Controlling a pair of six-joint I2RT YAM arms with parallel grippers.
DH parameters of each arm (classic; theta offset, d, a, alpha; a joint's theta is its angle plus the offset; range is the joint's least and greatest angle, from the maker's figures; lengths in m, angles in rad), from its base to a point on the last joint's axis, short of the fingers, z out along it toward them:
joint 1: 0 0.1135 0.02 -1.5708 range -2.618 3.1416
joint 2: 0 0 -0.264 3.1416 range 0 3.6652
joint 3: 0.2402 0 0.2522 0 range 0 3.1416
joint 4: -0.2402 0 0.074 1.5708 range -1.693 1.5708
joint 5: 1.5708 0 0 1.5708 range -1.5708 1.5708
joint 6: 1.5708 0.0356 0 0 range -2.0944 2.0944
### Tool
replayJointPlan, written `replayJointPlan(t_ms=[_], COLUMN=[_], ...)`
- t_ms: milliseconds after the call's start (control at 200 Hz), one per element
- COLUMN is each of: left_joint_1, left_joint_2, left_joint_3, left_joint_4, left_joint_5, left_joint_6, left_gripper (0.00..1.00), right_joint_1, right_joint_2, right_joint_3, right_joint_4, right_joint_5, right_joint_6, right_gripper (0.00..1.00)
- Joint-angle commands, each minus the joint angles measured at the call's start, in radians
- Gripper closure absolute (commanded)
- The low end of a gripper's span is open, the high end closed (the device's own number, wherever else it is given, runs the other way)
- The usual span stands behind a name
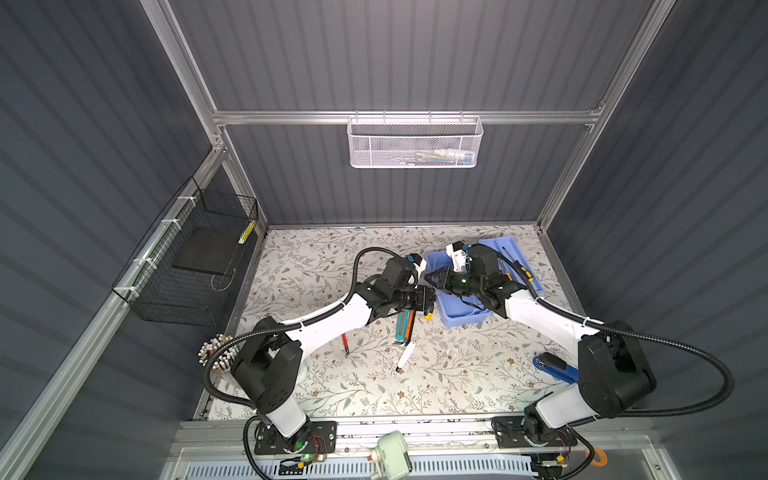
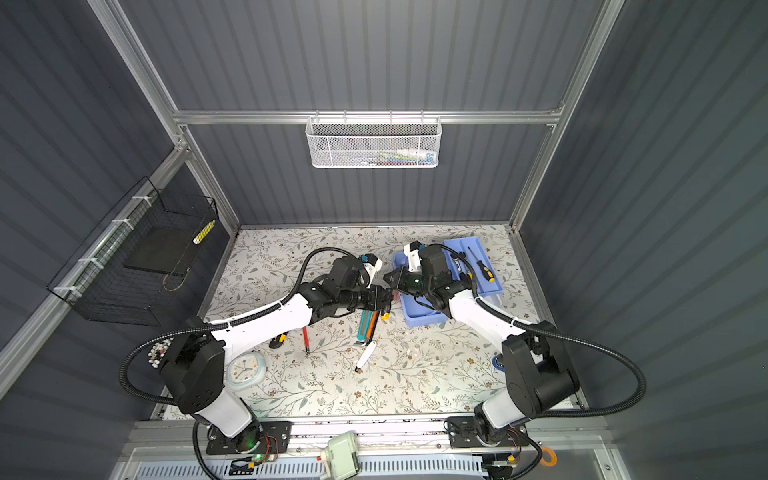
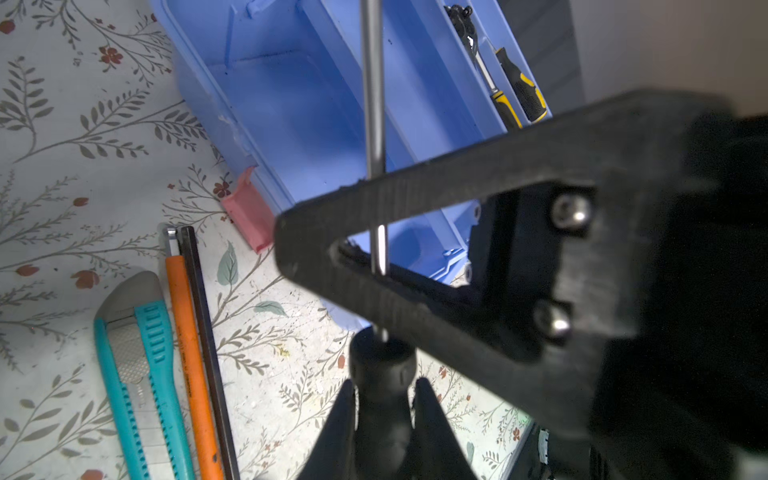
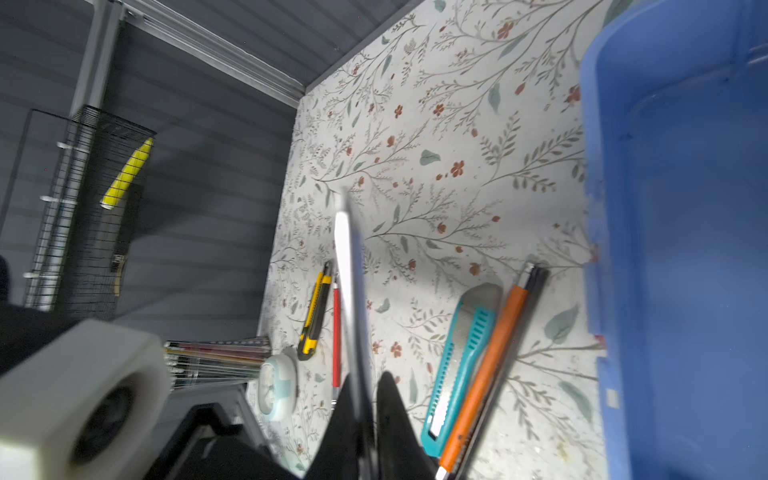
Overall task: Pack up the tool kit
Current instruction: 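Hand the black-handled screwdriver from the left gripper to the right gripper, then carry the black screwdriver into the tray with the right gripper and release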
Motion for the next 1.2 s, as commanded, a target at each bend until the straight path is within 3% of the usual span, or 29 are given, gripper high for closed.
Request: replayJointPlan(t_ms=[0, 70, 150, 240, 350, 545, 735, 955, 1196], left_joint_1=[-0.003, -0.003, -0.001, -0.001, 0.003, 0.036, 0.047, 0.050, 0.052], left_joint_2=[0.016, 0.012, -0.005, -0.036, -0.079, -0.091, -0.078, -0.067, -0.073], left_joint_3=[0.029, 0.026, 0.018, 0.002, -0.025, -0.039, -0.050, -0.063, -0.082], left_joint_4=[0.014, 0.001, -0.011, -0.036, -0.095, -0.205, -0.209, -0.208, -0.205], left_joint_5=[0.013, -0.010, -0.041, -0.095, -0.193, -0.267, -0.259, -0.249, -0.259], left_joint_6=[-0.008, -0.009, -0.006, 0.011, 0.037, 0.052, 0.048, 0.049, 0.048], left_gripper=[0.82, 0.71, 0.51, 0.22, 0.01, 0.00, 0.00, 0.00, 0.00], right_joint_1=[0.009, 0.002, -0.017, -0.072, -0.168, -0.328, -0.388, -0.394, -0.394], right_joint_2=[-0.026, -0.041, -0.063, -0.106, -0.163, -0.138, -0.010, 0.152, 0.242], right_joint_3=[0.035, 0.057, 0.076, 0.091, 0.143, 0.321, 0.504, 0.630, 0.659], right_joint_4=[-0.039, -0.099, -0.172, -0.270, -0.428, -0.690, -0.806, -0.837, -0.807], right_joint_5=[-0.018, -0.013, -0.002, 0.020, 0.094, 0.350, 0.553, 0.737, 0.788], right_joint_6=[-0.016, -0.047, -0.099, -0.172, -0.306, -0.597, -0.804, -0.943, -1.004], right_gripper=[1.00, 1.00, 1.00, 1.00, 1.00, 1.00, 1.00, 1.00, 1.00])
